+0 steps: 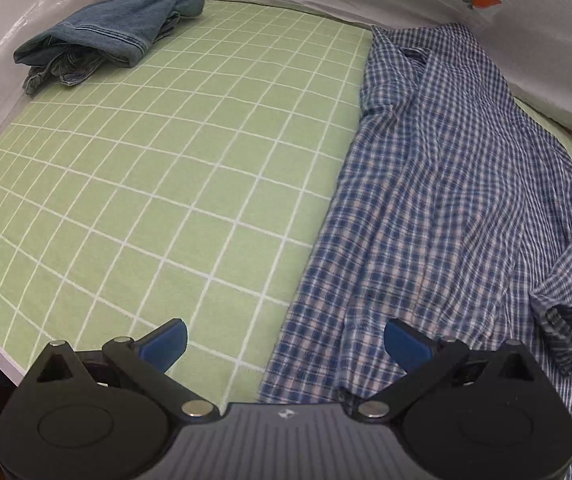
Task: Fold clothes
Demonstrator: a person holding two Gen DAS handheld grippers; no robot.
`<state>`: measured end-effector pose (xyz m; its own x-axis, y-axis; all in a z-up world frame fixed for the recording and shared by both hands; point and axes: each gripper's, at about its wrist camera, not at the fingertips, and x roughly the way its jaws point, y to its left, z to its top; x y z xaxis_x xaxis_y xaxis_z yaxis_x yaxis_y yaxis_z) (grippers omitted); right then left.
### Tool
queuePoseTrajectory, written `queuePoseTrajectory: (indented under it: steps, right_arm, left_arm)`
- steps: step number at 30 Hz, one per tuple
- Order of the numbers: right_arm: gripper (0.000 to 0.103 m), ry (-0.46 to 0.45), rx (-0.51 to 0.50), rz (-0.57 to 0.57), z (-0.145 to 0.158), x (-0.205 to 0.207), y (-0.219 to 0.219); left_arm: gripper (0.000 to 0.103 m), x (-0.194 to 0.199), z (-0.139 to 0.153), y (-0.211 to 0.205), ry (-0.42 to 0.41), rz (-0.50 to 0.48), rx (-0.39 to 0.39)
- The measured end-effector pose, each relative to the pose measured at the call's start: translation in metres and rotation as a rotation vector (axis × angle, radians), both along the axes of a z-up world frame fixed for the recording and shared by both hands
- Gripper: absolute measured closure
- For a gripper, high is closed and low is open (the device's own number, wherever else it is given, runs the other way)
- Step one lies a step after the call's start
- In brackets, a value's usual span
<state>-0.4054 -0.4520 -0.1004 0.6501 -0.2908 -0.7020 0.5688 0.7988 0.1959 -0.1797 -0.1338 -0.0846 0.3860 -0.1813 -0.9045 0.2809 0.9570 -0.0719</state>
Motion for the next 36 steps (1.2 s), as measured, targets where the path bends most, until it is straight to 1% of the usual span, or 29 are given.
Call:
queuePoseTrajectory:
  steps: [4, 9, 11, 15, 17, 20, 22, 26, 27, 28, 29, 30, 31, 32, 33, 35, 36]
  right_arm:
    - [0.002, 0.074, -0.032, -0.113, -0.007, -0.032, -0.011]
    - [0.002, 0.154, -0.041, -0.196, -0.021, -0.065, -0.028]
    - [0.002, 0.171, -0.031, -0.220, -0.026, -0.076, -0.037]
    - [0.002, 0.198, -0.024, -0.245, -0.034, -0.087, -0.056]
    - [0.002, 0.211, -0.024, -0.246, -0.036, -0.090, -0.063]
    - [0.002, 0.219, -0.022, -0.236, -0.040, -0.091, -0.073]
    - [0.002, 0.220, -0.022, -0.227, -0.042, -0.092, -0.080]
    - [0.002, 0.225, -0.010, -0.209, -0.047, -0.089, -0.091]
    - [0.002, 0.229, -0.004, -0.203, -0.049, -0.087, -0.093]
    - [0.002, 0.232, 0.001, -0.198, -0.051, -0.085, -0.094]
    - [0.002, 0.234, 0.003, -0.192, -0.052, -0.084, -0.096]
    - [0.002, 0.235, 0.003, -0.187, -0.052, -0.082, -0.097]
    - [0.002, 0.237, 0.004, -0.182, -0.053, -0.081, -0.098]
    - [0.002, 0.238, 0.004, -0.176, -0.054, -0.079, -0.099]
    - [0.002, 0.239, 0.005, -0.173, -0.055, -0.078, -0.100]
    - [0.002, 0.236, 0.014, -0.170, -0.056, -0.076, -0.103]
    - [0.002, 0.229, 0.023, -0.169, -0.056, -0.075, -0.104]
  left_arm:
    - [0.000, -0.015, -0.001, -0.027, -0.001, -0.077, 0.003]
    - [0.000, -0.035, -0.003, -0.068, -0.014, -0.172, 0.007]
    - [0.000, -0.043, -0.003, -0.083, -0.018, -0.199, 0.007]
    - [0.000, -0.061, -0.001, -0.110, -0.046, -0.231, -0.009]
    - [0.000, -0.071, 0.002, -0.127, -0.062, -0.266, -0.029]
    - [0.000, -0.082, 0.004, -0.148, -0.066, -0.309, -0.070]
    - [0.002, -0.086, 0.002, -0.159, -0.059, -0.320, -0.088]
    - [0.014, -0.085, -0.004, -0.177, -0.041, -0.335, -0.081]
    - [0.019, -0.083, -0.006, -0.179, -0.030, -0.335, -0.085]
    - [0.022, -0.081, -0.008, -0.181, -0.019, -0.336, -0.089]
    - [0.029, -0.079, -0.009, -0.183, -0.007, -0.338, -0.094]
    - [0.043, -0.077, -0.011, -0.185, 0.006, -0.341, -0.101]
    - [0.051, -0.076, -0.014, -0.186, 0.022, -0.344, -0.112]
    - [0.066, -0.075, -0.015, -0.187, 0.034, -0.348, -0.117]
    - [0.084, -0.075, -0.016, -0.188, 0.036, -0.358, -0.110]
    - [0.100, -0.074, -0.017, -0.190, 0.035, -0.376, -0.101]
    - [0.102, -0.074, -0.014, -0.189, 0.022, -0.385, -0.110]
